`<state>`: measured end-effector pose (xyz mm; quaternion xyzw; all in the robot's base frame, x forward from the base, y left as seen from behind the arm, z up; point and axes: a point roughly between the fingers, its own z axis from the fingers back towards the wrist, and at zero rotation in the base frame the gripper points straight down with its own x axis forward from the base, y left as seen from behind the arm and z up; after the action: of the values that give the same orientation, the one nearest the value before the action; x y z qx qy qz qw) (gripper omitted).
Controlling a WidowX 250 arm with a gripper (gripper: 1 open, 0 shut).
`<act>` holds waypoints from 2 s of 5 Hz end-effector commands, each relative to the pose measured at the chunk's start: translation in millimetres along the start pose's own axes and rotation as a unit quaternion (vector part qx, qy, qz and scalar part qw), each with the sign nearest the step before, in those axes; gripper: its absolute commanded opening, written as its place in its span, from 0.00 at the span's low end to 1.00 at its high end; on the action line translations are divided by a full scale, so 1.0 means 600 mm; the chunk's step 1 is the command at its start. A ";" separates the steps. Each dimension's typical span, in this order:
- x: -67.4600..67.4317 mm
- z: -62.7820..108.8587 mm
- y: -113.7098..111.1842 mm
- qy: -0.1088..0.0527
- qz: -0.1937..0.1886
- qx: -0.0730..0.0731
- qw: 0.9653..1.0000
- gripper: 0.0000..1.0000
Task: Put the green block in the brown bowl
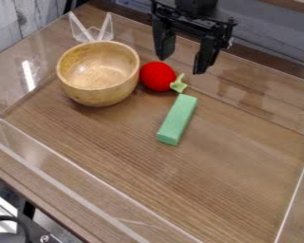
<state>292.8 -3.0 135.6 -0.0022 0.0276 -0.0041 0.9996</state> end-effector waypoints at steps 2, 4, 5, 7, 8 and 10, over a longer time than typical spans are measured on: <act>-0.009 -0.070 -0.019 0.015 0.002 -0.004 1.000 1.00; -0.016 -0.074 -0.008 0.002 -0.033 -0.013 0.999 1.00; -0.016 -0.069 -0.001 -0.005 -0.049 -0.018 0.999 1.00; -0.029 -0.097 -0.015 -0.022 -0.042 -0.030 0.998 1.00; -0.006 -0.107 -0.011 -0.035 -0.048 -0.032 0.998 1.00; 0.014 -0.142 0.002 -0.044 -0.051 -0.033 0.997 1.00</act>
<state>292.3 -4.6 40.7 -0.0386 0.0013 -0.0523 0.9979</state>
